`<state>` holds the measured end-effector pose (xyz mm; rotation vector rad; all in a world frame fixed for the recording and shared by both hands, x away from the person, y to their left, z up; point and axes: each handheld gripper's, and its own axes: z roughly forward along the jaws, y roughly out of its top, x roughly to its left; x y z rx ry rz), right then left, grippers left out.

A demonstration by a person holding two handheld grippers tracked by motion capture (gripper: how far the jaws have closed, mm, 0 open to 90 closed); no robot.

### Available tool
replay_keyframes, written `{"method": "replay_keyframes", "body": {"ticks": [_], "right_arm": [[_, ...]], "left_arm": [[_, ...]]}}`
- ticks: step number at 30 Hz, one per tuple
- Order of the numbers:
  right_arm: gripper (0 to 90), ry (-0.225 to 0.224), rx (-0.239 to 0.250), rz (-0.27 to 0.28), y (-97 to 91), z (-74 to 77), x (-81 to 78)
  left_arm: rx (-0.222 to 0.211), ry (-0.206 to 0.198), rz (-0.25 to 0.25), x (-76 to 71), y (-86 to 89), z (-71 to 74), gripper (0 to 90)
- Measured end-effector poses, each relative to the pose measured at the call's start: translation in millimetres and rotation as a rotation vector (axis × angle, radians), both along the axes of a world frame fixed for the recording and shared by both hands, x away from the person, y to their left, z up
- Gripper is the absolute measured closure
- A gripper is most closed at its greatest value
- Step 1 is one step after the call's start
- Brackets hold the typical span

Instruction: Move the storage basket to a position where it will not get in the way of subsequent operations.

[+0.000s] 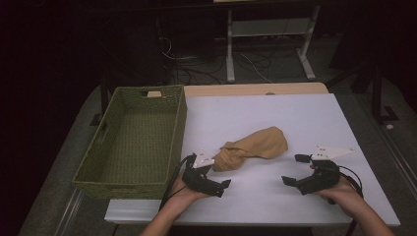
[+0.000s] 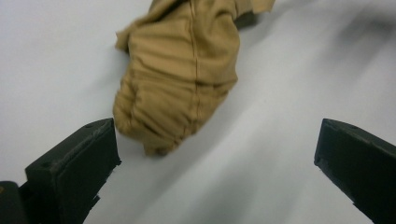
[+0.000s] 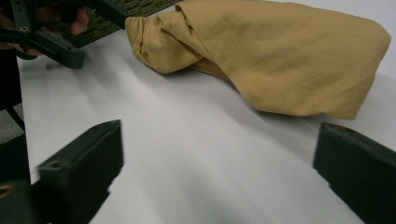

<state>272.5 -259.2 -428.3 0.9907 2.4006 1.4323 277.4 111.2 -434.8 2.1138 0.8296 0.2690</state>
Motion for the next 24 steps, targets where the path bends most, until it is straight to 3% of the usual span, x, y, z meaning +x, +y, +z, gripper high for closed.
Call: {"method": "replay_keyframes", "body": {"ticks": [13, 24], "right_arm": [[6.1, 0.02, -0.021, -0.036, 6.1, 8.7, 1.7], [9.8, 0.03, -0.036, -0.05, 16.5, 20.0, 16.5]], "left_arm": [[0.002, 0.008, -0.014, -3.0, 2.9, -1.1, 0.0], [-0.007, 0.02, -0.003, -1.7, 3.5, -1.2, 0.0]]}}
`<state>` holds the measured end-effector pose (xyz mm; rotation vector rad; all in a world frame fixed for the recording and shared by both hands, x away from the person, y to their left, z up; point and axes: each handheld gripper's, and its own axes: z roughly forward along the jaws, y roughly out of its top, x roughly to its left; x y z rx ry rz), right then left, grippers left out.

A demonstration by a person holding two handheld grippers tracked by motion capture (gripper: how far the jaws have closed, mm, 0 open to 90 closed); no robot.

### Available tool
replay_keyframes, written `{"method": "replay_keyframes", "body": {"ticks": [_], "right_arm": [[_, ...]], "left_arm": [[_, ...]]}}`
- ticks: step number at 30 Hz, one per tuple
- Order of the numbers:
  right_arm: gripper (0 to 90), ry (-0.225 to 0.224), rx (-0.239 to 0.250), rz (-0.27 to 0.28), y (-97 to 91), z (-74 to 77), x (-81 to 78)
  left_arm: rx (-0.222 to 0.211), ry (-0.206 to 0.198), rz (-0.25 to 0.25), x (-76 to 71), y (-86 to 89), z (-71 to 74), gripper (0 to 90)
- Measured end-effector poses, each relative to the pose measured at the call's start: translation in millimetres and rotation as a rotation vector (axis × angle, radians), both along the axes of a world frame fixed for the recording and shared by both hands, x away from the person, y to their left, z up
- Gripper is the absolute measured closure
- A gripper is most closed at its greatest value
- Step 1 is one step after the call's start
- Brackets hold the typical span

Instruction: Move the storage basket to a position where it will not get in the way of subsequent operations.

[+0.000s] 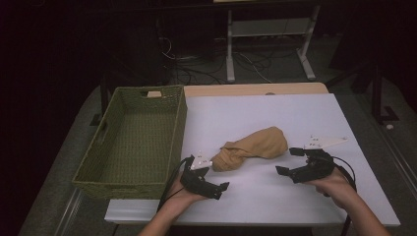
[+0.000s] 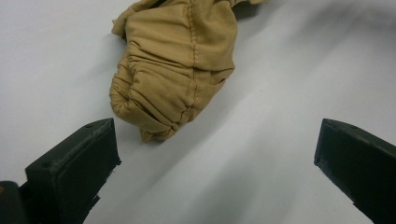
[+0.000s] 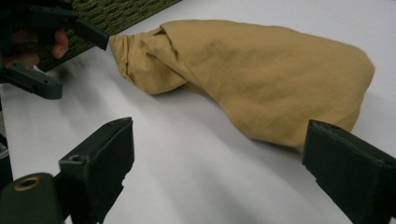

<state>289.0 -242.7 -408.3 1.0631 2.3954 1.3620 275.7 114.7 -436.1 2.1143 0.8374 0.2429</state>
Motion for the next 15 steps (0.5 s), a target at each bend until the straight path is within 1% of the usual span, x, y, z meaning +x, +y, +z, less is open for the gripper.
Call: {"method": "replay_keyframes", "body": {"ticks": [6, 15], "right_arm": [[11.4, -0.001, 0.005, -0.003, 1.0, 6.0, 5.9], [14.1, -0.006, 0.013, 0.004, 9.1, 14.2, 19.3]], "left_arm": [[-0.003, 0.002, 0.007, 0.3, 0.5, 0.6, 0.0], [-0.001, 0.001, 0.011, 0.5, 0.5, 0.4, 0.0]]}}
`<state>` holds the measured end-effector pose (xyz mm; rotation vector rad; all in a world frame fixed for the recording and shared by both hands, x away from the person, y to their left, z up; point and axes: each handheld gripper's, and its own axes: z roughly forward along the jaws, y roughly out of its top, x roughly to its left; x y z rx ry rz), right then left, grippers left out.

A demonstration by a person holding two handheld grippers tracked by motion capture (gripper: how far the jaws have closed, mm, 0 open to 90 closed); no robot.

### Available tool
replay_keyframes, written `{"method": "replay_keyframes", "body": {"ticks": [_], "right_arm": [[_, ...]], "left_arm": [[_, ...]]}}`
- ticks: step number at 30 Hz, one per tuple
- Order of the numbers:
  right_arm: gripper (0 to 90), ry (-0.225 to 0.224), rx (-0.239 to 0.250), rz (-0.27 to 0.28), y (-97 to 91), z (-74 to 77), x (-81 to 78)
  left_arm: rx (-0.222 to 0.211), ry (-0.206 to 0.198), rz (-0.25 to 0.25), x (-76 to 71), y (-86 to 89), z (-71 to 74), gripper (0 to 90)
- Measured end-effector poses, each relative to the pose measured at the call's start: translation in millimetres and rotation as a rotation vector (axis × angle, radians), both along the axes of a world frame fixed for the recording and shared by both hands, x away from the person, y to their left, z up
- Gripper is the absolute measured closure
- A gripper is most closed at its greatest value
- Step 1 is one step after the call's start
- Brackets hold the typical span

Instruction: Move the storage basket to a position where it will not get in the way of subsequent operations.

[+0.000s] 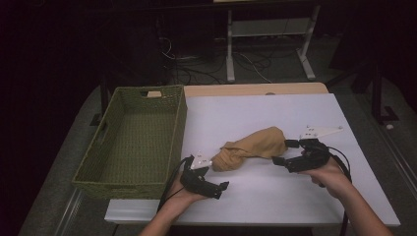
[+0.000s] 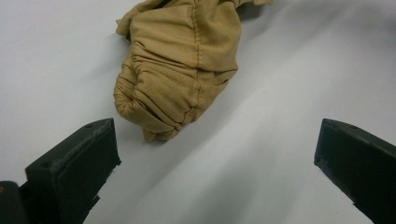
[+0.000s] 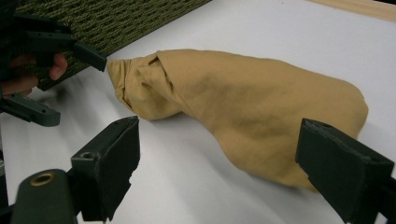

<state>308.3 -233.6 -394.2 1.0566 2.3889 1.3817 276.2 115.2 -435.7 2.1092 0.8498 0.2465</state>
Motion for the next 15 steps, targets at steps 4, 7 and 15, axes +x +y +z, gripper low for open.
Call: {"method": "replay_keyframes", "body": {"ticks": [4, 7, 15], "right_arm": [[14.9, 0.002, -0.005, 0.015, 6.0, 3.0, 5.5], [15.4, 0.008, -0.005, 0.022, 10.6, 4.9, 10.3], [16.7, 0.006, -0.004, 0.047, 21.7, 9.5, 22.5]], "left_arm": [[-0.001, 0.0, 0.001, 0.1, 0.2, 0.2, 0.0], [0.0, 0.0, 0.002, 0.3, 0.0, -0.1, 0.0], [0.0, 0.001, 0.005, 0.3, 0.1, 0.1, 0.0]]}}
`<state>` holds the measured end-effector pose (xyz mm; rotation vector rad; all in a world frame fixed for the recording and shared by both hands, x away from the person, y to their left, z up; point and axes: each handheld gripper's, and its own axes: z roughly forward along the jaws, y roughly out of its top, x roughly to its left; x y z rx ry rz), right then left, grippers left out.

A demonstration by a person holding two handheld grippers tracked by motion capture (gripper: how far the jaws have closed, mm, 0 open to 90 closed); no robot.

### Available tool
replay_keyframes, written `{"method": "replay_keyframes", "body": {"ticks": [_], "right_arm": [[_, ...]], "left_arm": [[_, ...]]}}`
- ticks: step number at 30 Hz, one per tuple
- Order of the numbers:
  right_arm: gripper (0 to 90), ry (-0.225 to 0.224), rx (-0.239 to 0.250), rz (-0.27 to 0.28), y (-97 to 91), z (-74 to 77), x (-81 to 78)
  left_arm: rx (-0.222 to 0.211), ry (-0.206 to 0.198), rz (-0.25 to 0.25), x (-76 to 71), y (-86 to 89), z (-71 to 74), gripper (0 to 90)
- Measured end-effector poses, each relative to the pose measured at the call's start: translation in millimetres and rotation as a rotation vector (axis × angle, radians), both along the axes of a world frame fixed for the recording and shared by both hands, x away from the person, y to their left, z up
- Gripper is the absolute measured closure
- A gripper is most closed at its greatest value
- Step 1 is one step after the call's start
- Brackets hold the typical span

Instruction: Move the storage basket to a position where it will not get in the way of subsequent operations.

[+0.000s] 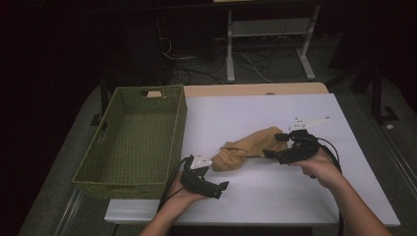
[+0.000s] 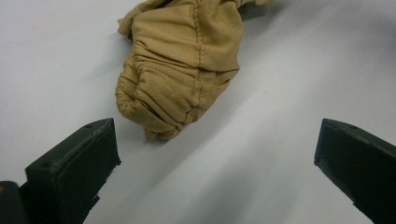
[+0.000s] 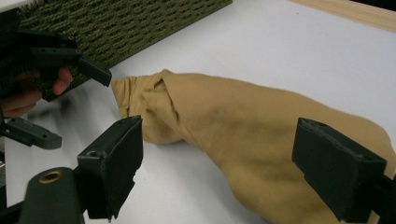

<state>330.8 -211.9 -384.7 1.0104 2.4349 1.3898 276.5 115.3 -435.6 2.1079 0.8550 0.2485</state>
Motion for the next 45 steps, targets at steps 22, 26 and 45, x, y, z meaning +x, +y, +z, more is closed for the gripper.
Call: {"method": "replay_keyframes", "body": {"ticks": [22, 26, 45], "right_arm": [[24.3, 0.006, -0.003, 0.085, 42.1, 7.9, 26.6], [29.3, 0.002, -0.014, 0.102, 50.6, 7.2, 30.5], [50.0, -0.005, -0.096, 0.174, 92.4, -3.1, 45.2]], "left_arm": [[0.003, -0.002, 0.008, 0.0, -0.1, -0.2, 0.0], [0.003, -0.003, 0.01, 0.0, -0.2, -0.2, 0.0], [-0.001, -0.003, 0.007, -0.3, 0.1, 0.0, 0.0]]}}
